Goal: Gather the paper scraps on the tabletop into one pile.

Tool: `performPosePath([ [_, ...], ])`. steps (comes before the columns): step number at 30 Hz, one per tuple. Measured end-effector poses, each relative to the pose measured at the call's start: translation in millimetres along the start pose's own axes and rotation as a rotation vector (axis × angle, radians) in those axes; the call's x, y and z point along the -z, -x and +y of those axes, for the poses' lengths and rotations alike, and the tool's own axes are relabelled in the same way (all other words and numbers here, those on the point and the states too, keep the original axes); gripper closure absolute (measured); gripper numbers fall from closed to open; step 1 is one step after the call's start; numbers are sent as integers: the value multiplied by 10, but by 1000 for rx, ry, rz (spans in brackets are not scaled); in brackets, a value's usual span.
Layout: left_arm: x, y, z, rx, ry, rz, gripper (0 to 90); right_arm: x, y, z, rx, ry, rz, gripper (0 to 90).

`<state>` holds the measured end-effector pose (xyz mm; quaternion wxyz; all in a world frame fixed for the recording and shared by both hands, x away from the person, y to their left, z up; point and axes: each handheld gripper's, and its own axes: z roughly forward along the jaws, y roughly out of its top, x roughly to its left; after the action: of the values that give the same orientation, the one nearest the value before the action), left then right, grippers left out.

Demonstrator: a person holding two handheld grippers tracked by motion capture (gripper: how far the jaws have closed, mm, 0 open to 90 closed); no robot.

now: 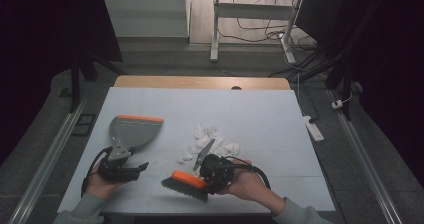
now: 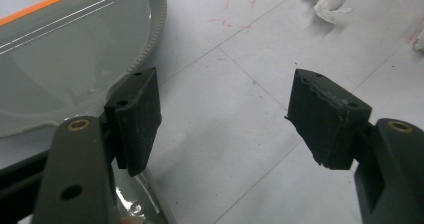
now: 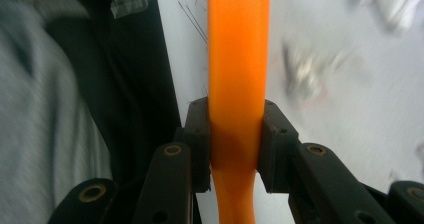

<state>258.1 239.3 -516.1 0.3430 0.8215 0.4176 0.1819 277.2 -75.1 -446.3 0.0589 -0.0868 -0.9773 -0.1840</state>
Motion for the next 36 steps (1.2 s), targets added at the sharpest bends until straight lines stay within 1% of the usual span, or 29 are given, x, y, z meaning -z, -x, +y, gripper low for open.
performPosePath([
  [2,-1,1,0,-1,-1,0,300,-66,-2,-29,19,-50,-26,704],
  [3,-3,1,0,-1,-1,0,300,-75,2,-40,14,-66,-37,704],
  [4,-6,2,1,0,-1,1,300,-57,23,-42,6,-69,-43,704],
  [6,-12,5,3,1,-2,1,300,-41,82,-40,12,-95,-90,704],
  [7,-12,5,3,-2,-4,1,300,-45,147,-37,19,-106,-124,704],
  [8,-10,7,2,-3,-5,2,300,-42,192,-34,2,-107,-124,704],
  [9,-10,6,1,-2,-4,1,300,-37,271,-32,-18,-97,-117,704],
  [12,-11,-2,-5,1,-5,2,300,-22,429,-21,-37,-84,-144,703],
  [13,-12,-4,-6,2,-6,2,300,-13,498,-15,-63,-67,-159,704],
  [16,-19,-2,-7,-2,-8,1,300,28,678,-7,-85,-55,-218,703],
  [17,-19,0,-7,-4,-8,2,300,43,731,-1,-105,-45,-242,704],
  [18,-18,1,-7,-4,-9,4,300,62,801,0,-115,-41,-270,703],
  [19,-17,1,-7,-5,-8,3,300,75,840,-3,-122,-38,-280,704],
  [21,-15,-2,-9,-3,-6,1,300,121,912,-19,-142,-5,-292,703],
  [23,-17,-6,-10,-2,-7,1,300,190,939,-44,-155,46,-284,703],
  [24,-19,-7,-10,-2,-8,1,300,232,930,-54,-165,71,-277,704],
  [25,-19,-7,-9,-3,-8,1,300,287,912,-67,-166,102,-270,704],
  [29,-17,-1,-8,-5,-7,2,300,435,831,-72,-173,193,-269,703],
  [31,-13,1,-7,-4,-6,3,300,493,797,-56,-164,233,-274,704],
  [33,-11,0,-7,-4,-6,4,300,519,784,-31,-171,273,-270,703],
  [35,-8,-2,-9,-3,-5,5,300,495,773,0,-177,277,-263,703],
  [36,-7,-4,-10,-3,-5,6,300,454,767,23,-169,275,-274,703],
])
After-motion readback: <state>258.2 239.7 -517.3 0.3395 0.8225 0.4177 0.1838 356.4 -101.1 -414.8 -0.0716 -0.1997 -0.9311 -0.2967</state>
